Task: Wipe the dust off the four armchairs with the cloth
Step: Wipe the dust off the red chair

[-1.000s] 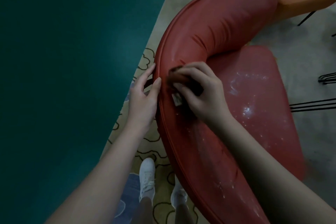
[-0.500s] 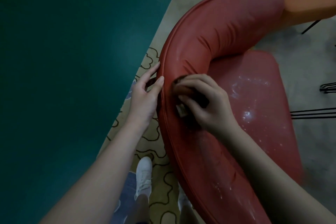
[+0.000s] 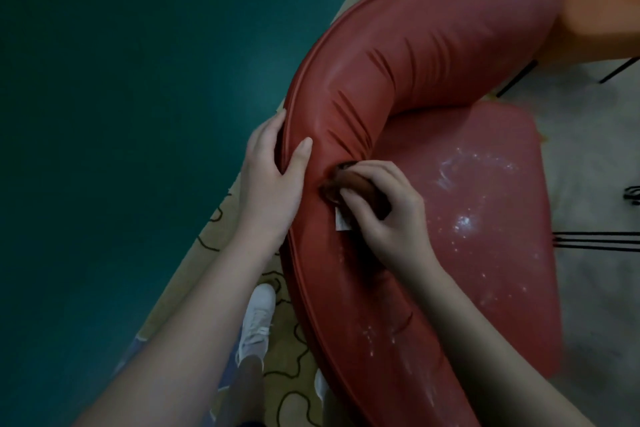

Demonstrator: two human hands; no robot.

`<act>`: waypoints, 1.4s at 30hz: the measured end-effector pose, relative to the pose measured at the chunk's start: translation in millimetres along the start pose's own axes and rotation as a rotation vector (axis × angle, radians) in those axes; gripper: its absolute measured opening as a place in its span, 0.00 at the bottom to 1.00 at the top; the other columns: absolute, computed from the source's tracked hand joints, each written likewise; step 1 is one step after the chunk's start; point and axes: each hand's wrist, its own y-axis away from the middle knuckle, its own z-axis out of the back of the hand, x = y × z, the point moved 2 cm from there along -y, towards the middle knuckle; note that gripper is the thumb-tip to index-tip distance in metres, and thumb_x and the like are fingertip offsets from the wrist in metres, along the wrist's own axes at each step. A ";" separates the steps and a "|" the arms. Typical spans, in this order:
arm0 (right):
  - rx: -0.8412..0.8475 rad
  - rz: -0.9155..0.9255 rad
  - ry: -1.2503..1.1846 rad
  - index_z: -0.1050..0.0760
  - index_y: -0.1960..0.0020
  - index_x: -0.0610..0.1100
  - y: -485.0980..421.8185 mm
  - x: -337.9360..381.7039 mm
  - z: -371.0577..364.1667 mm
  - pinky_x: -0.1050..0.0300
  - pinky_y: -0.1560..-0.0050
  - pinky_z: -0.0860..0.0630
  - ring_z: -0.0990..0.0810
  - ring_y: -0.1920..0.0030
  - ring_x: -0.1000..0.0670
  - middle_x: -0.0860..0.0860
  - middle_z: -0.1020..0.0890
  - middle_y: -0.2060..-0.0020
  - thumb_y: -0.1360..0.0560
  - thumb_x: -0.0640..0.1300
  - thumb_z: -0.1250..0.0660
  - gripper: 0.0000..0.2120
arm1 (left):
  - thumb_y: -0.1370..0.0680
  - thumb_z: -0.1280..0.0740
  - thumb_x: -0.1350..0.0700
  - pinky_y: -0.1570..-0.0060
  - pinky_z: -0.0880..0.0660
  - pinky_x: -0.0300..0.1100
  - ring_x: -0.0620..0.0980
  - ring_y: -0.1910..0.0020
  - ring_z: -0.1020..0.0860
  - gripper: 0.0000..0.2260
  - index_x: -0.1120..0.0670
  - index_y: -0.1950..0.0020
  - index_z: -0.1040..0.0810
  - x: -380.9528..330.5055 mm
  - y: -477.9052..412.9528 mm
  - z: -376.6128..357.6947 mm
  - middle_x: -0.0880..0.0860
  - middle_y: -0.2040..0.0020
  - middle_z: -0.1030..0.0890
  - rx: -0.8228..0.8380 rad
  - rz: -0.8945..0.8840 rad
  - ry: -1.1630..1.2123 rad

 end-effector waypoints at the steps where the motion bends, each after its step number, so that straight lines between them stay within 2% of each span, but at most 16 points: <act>1: -0.005 -0.008 0.002 0.19 0.46 0.40 3.5 0.3 -1.9 0.57 0.43 0.25 0.21 0.46 0.54 0.49 0.20 0.49 0.24 0.42 0.31 0.09 | 0.19 0.35 0.51 0.29 0.39 0.36 0.43 0.29 0.34 0.23 0.53 0.25 0.33 -2.0 4.2 -2.3 0.49 0.27 0.31 -0.022 -0.002 -0.028; 4: 0.086 0.027 -0.001 0.19 0.43 0.40 21.5 3.8 2.1 0.57 0.42 0.25 0.21 0.45 0.54 0.50 0.20 0.47 0.24 0.45 0.32 0.12 | 0.18 0.36 0.51 0.30 0.42 0.32 0.44 0.27 0.36 0.24 0.54 0.23 0.36 -5.5 11.4 -7.3 0.51 0.26 0.33 -0.063 -0.011 -0.103; 8: 0.272 0.104 0.003 0.23 0.35 0.42 35.4 -2.5 19.7 0.51 0.38 0.26 0.23 0.39 0.51 0.50 0.21 0.41 0.21 0.47 0.35 0.17 | 0.18 0.37 0.50 0.28 0.42 0.36 0.45 0.27 0.36 0.25 0.53 0.22 0.37 -6.8 12.9 -10.3 0.51 0.25 0.34 -0.079 -0.007 -0.172; 11: 0.312 0.220 0.055 0.23 0.34 0.43 33.3 -13.3 21.9 0.50 0.39 0.26 0.23 0.39 0.51 0.50 0.21 0.39 0.21 0.45 0.35 0.17 | 0.18 0.36 0.51 0.30 0.42 0.34 0.45 0.27 0.35 0.24 0.53 0.23 0.36 -6.3 12.6 -11.0 0.51 0.25 0.33 -0.104 -0.020 -0.204; 13: 0.284 0.229 0.024 0.22 0.36 0.41 33.2 -18.2 15.7 0.50 0.41 0.25 0.23 0.40 0.50 0.49 0.22 0.40 0.20 0.45 0.35 0.15 | 0.18 0.36 0.51 0.31 0.42 0.33 0.46 0.28 0.35 0.24 0.54 0.23 0.36 -5.7 12.9 -11.2 0.51 0.26 0.33 -0.115 -0.025 -0.227; 19: 0.092 0.085 -0.100 0.22 0.39 0.39 40.3 -41.2 7.7 0.59 0.42 0.24 0.22 0.43 0.53 0.48 0.22 0.43 0.21 0.42 0.36 0.13 | 0.18 0.36 0.51 0.28 0.40 0.39 0.48 0.28 0.33 0.24 0.55 0.23 0.35 -5.0 13.7 -12.7 0.53 0.27 0.31 -0.149 -0.058 -0.289; 23: 0.063 -0.019 -0.167 0.22 0.39 0.40 41.6 -60.4 7.0 0.66 0.41 0.28 0.23 0.42 0.57 0.50 0.22 0.43 0.22 0.41 0.36 0.13 | 0.17 0.38 0.50 0.28 0.40 0.39 0.47 0.28 0.34 0.24 0.54 0.23 0.36 -7.2 16.5 -14.8 0.52 0.26 0.32 -0.157 -0.051 -0.323; 26: 0.040 -0.071 -0.202 0.22 0.40 0.41 43.2 -74.4 6.2 0.66 0.41 0.28 0.23 0.42 0.58 0.51 0.22 0.44 0.22 0.41 0.37 0.12 | 0.17 0.38 0.49 0.29 0.41 0.38 0.46 0.28 0.34 0.24 0.52 0.23 0.36 -8.9 17.7 -15.2 0.51 0.26 0.32 -0.161 -0.036 -0.330; 29: 0.022 -0.165 -0.274 0.22 0.42 0.48 44.7 -88.3 4.4 0.65 0.42 0.28 0.22 0.44 0.58 0.54 0.21 0.47 0.22 0.39 0.36 0.11 | 0.17 0.38 0.49 0.28 0.40 0.41 0.45 0.28 0.34 0.24 0.52 0.23 0.36 -9.4 17.8 -14.7 0.50 0.26 0.32 -0.164 -0.036 -0.320; 32: 0.032 -0.284 -0.321 0.26 0.43 0.57 45.7 -109.0 -2.0 0.66 0.42 0.28 0.23 0.44 0.59 0.55 0.20 0.46 0.23 0.40 0.36 0.14 | 0.17 0.38 0.49 0.28 0.39 0.42 0.45 0.29 0.33 0.23 0.51 0.23 0.35 -7.1 17.5 -14.3 0.47 0.28 0.32 -0.169 -0.040 -0.303; 37: 0.123 -0.430 -0.332 0.26 0.38 0.49 56.4 -161.6 -34.0 0.62 0.38 0.28 0.23 0.41 0.56 0.52 0.21 0.43 0.22 0.43 0.38 0.13 | 0.18 0.37 0.48 0.29 0.37 0.40 0.43 0.30 0.32 0.23 0.51 0.24 0.34 -2.2 15.4 -14.4 0.43 0.31 0.32 -0.182 -0.058 -0.311; 39: 0.157 -0.488 -0.342 0.26 0.36 0.44 60.7 -180.5 -47.1 0.58 0.36 0.28 0.23 0.40 0.53 0.50 0.21 0.42 0.20 0.41 0.37 0.13 | 0.19 0.38 0.46 0.28 0.36 0.42 0.43 0.30 0.31 0.24 0.50 0.24 0.34 -0.2 14.8 -14.1 0.43 0.31 0.31 -0.189 -0.063 -0.306; 42: 0.206 -0.548 -0.323 0.27 0.34 0.42 68.5 -206.3 -63.2 0.55 0.35 0.28 0.24 0.39 0.52 0.49 0.22 0.41 0.19 0.39 0.37 0.14 | 0.20 0.38 0.45 0.28 0.35 0.47 0.44 0.30 0.30 0.25 0.50 0.24 0.33 2.0 13.7 -12.8 0.45 0.29 0.29 -0.194 -0.077 -0.307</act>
